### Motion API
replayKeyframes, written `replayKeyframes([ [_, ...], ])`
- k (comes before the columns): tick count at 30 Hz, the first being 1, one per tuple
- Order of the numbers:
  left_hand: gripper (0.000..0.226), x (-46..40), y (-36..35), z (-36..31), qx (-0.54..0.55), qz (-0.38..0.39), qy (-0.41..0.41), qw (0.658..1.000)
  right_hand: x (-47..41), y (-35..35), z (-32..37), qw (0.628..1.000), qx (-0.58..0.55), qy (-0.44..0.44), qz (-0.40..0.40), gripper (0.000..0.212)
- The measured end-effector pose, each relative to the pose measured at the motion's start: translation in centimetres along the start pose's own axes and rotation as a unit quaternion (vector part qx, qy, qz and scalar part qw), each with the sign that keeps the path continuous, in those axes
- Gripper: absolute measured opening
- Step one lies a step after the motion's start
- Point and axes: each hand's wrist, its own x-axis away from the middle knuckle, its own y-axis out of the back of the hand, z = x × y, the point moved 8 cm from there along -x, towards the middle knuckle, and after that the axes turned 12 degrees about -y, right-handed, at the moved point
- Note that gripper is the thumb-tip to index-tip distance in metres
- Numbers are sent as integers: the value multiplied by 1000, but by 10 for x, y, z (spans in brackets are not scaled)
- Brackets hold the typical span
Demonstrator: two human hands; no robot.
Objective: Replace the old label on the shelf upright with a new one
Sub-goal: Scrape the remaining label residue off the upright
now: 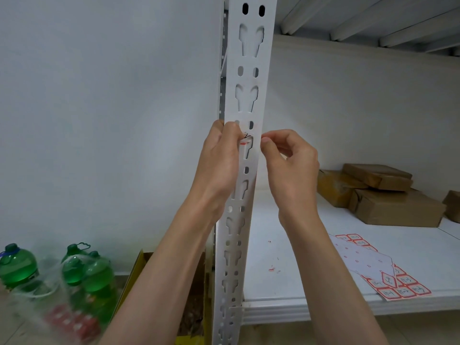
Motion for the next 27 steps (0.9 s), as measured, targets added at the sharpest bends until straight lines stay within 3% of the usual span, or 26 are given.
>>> replayKeyframes([
  [3,56,2,0,-4,12,9,5,1000,0,0,3,999,-38,-13,9,29],
  [6,60,3,1,-5,20,7,8,1000,0,-3,3,994,-94,-42,31,22],
  [8,55,2,1,-3,23,5,13,1000,2,-8,2,990,-115,-61,49,19],
  [12,19,-1,3,3,22,-5,16,1000,5,-13,1,988,-120,-73,57,18],
  [19,15,0,4,6,26,29,14,999,6,-13,1,985,-143,-84,55,16],
  [23,39,1,8,7,65,77,-2,995,10,2,11,989,-147,-18,-4,16],
  [27,35,-5,24,-8,0,34,-95,995,16,17,31,988,-98,111,-51,11],
])
